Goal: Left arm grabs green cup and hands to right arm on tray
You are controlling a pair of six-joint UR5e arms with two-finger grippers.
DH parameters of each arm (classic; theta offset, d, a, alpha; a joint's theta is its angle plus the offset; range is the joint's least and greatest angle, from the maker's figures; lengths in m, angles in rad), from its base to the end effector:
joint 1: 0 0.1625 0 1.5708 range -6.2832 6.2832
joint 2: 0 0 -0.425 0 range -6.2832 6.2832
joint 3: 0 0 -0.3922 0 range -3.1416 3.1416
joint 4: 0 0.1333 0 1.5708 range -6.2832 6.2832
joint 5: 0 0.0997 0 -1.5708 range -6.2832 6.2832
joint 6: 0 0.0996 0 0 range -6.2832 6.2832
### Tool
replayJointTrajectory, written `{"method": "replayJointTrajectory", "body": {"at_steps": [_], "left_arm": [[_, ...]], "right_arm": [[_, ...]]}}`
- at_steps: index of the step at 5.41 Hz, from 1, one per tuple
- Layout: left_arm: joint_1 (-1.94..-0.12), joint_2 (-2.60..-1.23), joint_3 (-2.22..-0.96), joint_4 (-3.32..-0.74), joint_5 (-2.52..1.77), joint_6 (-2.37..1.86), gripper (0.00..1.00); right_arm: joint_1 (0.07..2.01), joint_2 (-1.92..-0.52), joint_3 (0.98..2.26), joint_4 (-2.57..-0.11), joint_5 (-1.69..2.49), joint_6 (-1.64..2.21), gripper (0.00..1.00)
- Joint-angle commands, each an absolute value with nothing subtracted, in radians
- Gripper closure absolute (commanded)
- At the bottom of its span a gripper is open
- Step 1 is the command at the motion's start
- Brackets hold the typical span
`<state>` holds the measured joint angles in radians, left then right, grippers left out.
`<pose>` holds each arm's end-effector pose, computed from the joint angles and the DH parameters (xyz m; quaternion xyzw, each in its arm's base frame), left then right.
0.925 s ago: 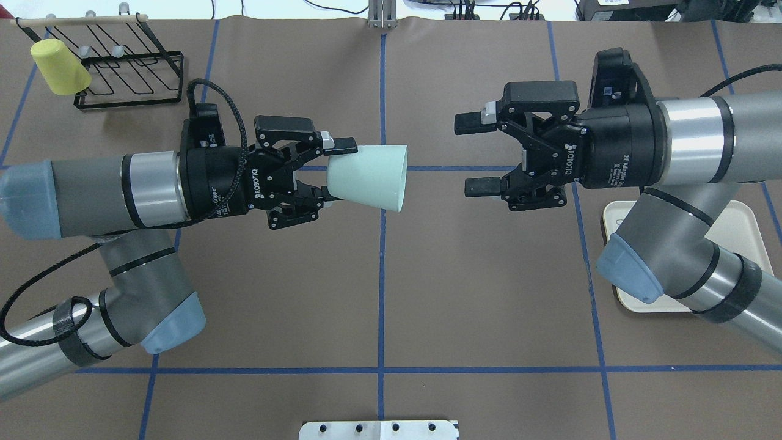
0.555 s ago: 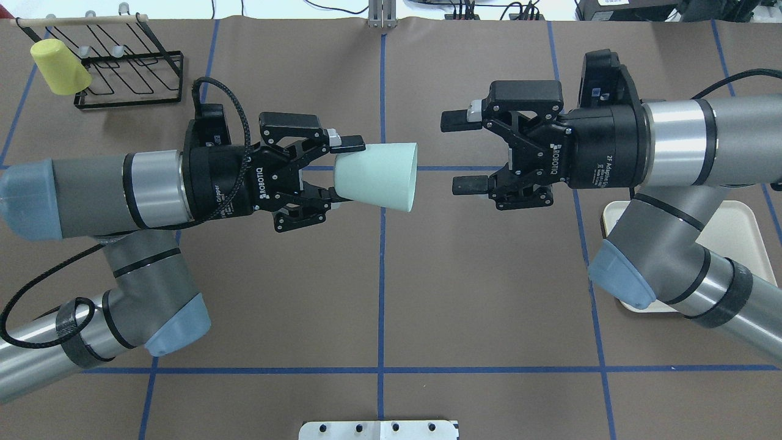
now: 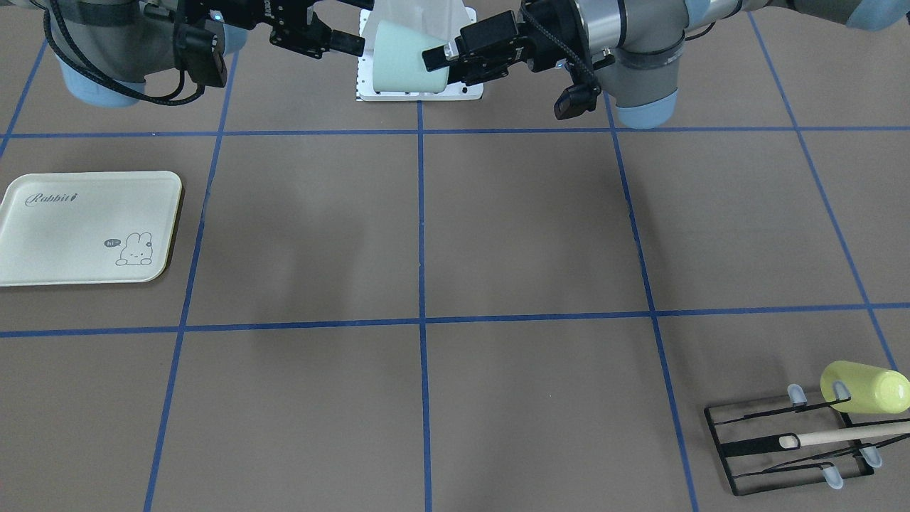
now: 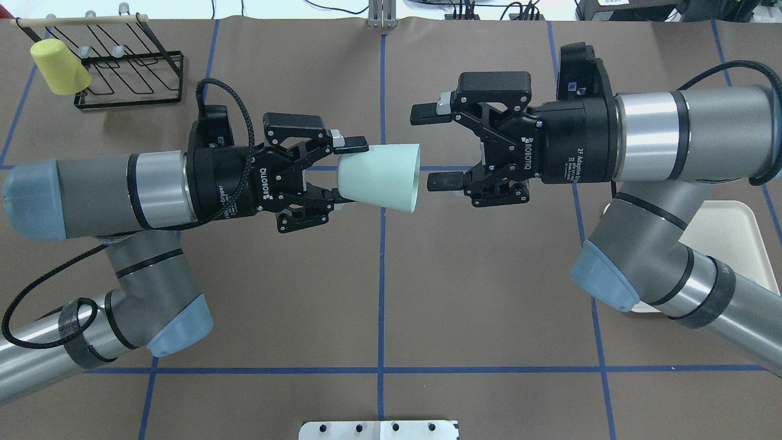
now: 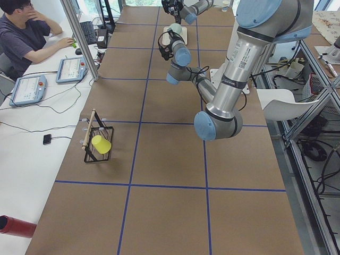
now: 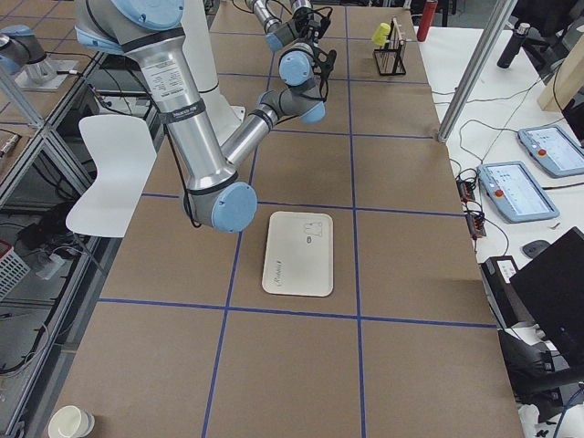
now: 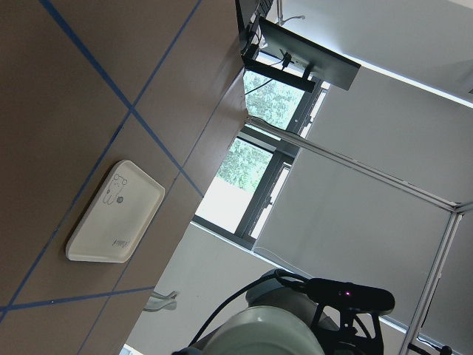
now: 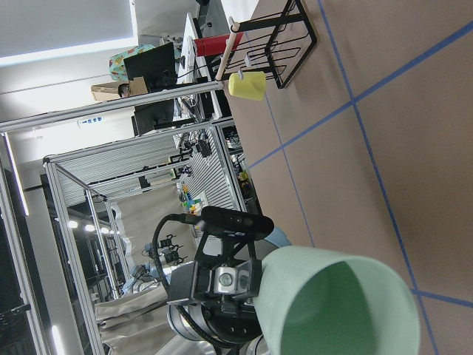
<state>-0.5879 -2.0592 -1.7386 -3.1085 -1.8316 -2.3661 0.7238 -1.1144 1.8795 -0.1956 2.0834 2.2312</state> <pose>0.3814 -0.3836 0.1614 -0.1503 0.8714 -0.1994 0.4223 -0.3109 -0.3875 0.1416 -0.0947 -0.8520 0.1251 0.4994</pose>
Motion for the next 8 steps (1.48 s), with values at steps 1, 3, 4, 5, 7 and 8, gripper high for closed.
{"method": "replayJointTrajectory", "body": {"at_steps": [1, 3, 4, 5, 7, 8], "left_arm": [[-0.588, -2.059, -1.738, -3.109, -1.832, -2.365, 1.0], [-0.588, -2.059, -1.738, -3.111, -1.833, -2.364, 1.0], [-0.588, -2.059, -1.741, -3.111, -1.833, -2.364, 1.0], [-0.588, -2.059, -1.74, -3.111, -1.833, -2.364, 1.0], [-0.586, -2.059, -1.741, -3.112, -1.833, -2.364, 1.0], [-0.586, -2.059, -1.741, -3.112, -1.833, -2.362, 1.0]], "right_arm": [[0.692, -1.108, 1.876, -0.207, 2.033, 2.201, 0.03], [0.69, -1.108, 1.873, -0.207, 2.014, 2.177, 0.04], [0.69, -1.108, 1.873, -0.207, 2.007, 2.177, 0.14], [0.69, -1.106, 1.873, -0.207, 2.006, 2.177, 0.23], [0.684, -1.108, 1.871, -0.209, 2.006, 2.146, 0.49], [0.681, -1.108, 1.873, -0.225, 2.008, 2.138, 0.54]]}}
